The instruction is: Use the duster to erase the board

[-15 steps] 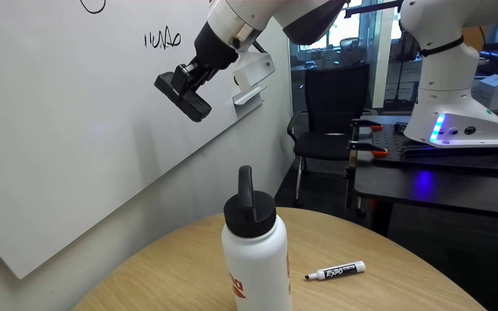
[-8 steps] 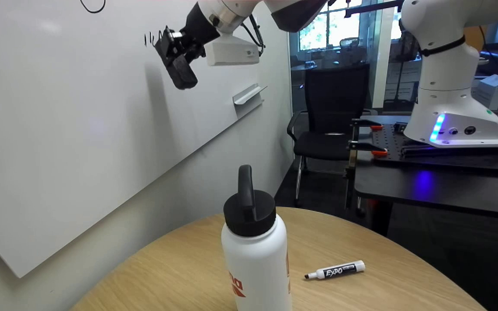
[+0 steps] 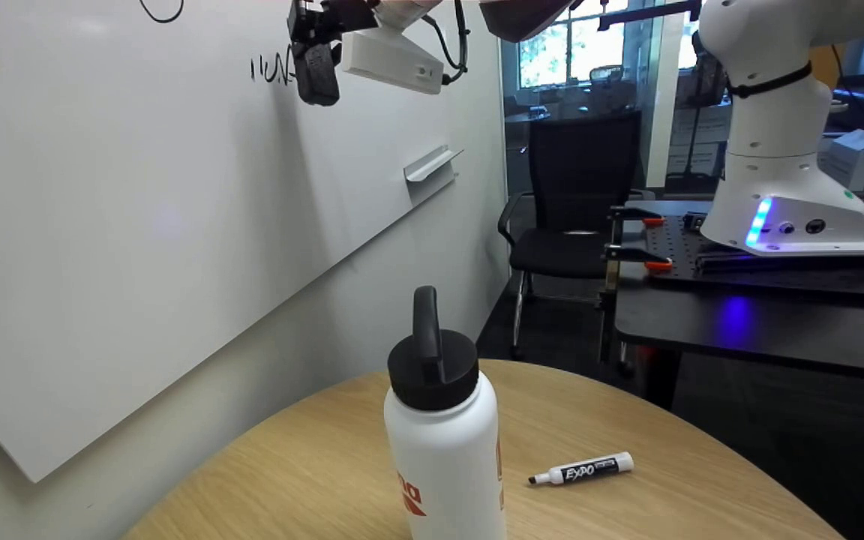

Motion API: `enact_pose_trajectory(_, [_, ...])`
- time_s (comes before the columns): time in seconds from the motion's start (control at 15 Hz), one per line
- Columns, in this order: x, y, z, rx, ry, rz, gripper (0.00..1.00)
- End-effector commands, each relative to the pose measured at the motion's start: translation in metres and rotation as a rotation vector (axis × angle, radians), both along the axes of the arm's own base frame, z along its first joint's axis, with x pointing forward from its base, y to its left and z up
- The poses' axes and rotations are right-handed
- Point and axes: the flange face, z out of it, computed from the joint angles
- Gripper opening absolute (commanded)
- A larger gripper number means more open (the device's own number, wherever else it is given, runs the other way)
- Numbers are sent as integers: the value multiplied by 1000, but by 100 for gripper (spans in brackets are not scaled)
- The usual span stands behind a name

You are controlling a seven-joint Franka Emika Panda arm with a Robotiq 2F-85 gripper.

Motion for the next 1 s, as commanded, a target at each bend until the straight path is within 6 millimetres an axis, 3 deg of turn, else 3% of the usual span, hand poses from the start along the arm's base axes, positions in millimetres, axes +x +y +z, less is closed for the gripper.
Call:
enact_pose_trajectory(0.0, [0,1,0,-5,-7,-1,27])
enact_pose_trajectory(0.4, [5,3,12,-94,-48,236,27])
enact_pose_trajectory(0.47, [5,9,9,-24,-14,167,52])
enact_pose_trajectory(0.93, [7,6,8,-86,-32,213,52])
